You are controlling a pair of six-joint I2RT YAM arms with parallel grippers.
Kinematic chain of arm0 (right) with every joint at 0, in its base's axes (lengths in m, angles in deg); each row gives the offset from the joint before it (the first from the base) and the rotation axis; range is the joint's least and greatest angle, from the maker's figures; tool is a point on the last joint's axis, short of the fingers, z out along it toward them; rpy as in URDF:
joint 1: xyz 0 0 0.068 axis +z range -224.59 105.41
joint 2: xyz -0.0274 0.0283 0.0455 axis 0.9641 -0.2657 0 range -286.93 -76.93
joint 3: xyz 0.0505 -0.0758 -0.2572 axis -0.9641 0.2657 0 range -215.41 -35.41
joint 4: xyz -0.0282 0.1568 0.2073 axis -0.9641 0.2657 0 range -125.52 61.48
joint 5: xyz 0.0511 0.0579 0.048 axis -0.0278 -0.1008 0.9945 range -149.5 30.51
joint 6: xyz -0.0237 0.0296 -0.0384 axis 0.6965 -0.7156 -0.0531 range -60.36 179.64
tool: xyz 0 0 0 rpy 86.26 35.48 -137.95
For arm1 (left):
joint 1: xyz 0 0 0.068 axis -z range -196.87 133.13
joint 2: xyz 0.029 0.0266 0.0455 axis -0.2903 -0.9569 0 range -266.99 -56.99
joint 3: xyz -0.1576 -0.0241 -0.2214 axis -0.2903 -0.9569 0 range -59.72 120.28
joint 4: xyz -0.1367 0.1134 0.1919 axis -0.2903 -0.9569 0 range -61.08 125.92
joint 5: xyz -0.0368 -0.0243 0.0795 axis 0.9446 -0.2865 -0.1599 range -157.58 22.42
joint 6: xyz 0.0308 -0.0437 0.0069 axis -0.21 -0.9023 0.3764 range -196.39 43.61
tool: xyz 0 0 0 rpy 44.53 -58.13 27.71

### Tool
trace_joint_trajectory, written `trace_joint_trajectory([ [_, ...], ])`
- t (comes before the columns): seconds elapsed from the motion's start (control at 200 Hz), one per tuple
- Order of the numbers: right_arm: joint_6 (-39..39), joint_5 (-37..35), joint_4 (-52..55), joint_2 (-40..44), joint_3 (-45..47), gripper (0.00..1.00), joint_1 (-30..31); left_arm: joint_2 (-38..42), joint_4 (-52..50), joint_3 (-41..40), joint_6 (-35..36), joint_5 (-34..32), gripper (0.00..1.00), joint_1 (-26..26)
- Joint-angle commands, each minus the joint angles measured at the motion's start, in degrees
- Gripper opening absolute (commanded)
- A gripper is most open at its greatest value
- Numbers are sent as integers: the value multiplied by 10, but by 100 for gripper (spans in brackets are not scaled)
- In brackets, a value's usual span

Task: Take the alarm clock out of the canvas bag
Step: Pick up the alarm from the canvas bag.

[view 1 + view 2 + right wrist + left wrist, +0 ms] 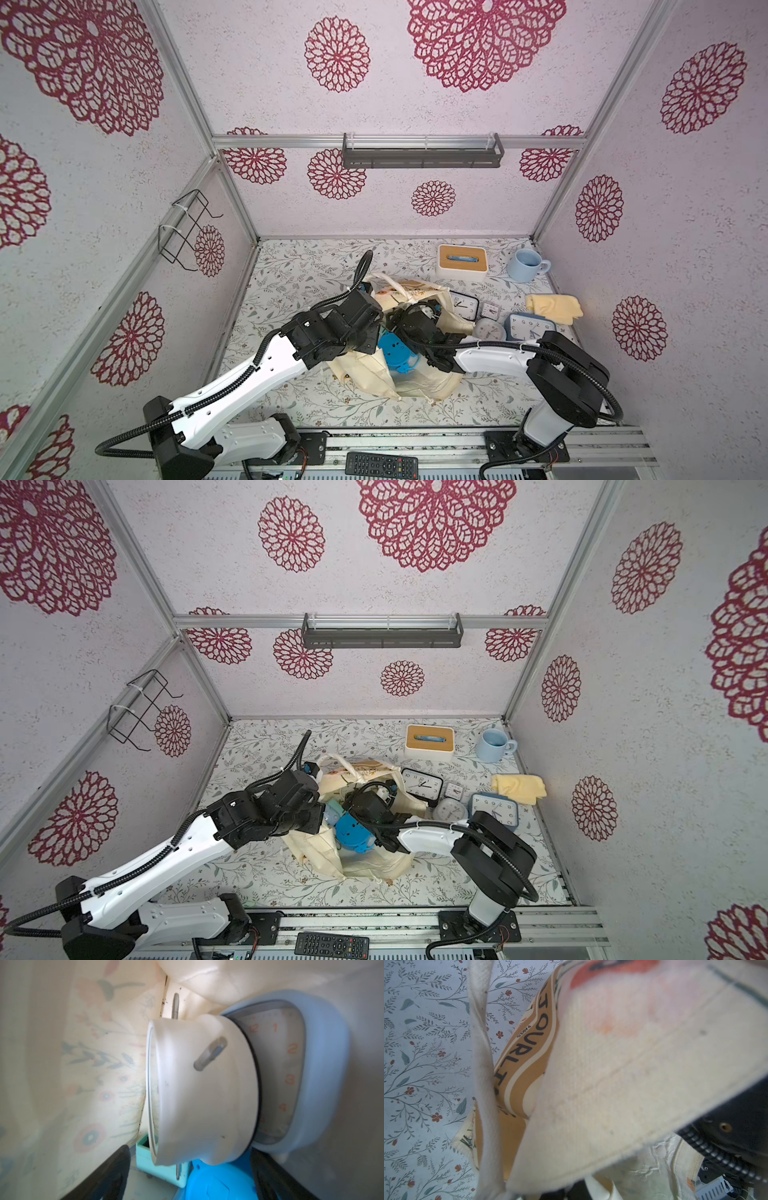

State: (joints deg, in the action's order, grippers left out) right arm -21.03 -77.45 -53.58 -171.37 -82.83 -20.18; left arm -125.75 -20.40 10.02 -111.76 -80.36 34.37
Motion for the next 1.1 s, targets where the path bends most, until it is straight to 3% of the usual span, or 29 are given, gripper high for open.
trace_joint_trajectory([
  [0.0, -9, -10, -64, -5, 16, 89, -12, 4, 61, 3, 5, 2, 0, 10],
  [0.14, -1, 6, -150, -9, 46, 84, -17, 9, 63, -6, 11, 0, 0, 10],
  [0.45, 47, 34, -216, -1, 48, 70, -18, 15, 63, -19, 13, -4, 0, 10],
  [0.66, 59, 25, -214, 14, 49, 74, -18, 14, 67, -24, 13, -2, 0, 10],
  [0.856, 46, 20, -132, -3, 21, 83, -24, 14, 69, -24, 11, -2, 0, 9],
  [1.096, 39, 23, -148, -42, -6, 82, -39, 20, 69, -32, 11, -5, 0, 10],
])
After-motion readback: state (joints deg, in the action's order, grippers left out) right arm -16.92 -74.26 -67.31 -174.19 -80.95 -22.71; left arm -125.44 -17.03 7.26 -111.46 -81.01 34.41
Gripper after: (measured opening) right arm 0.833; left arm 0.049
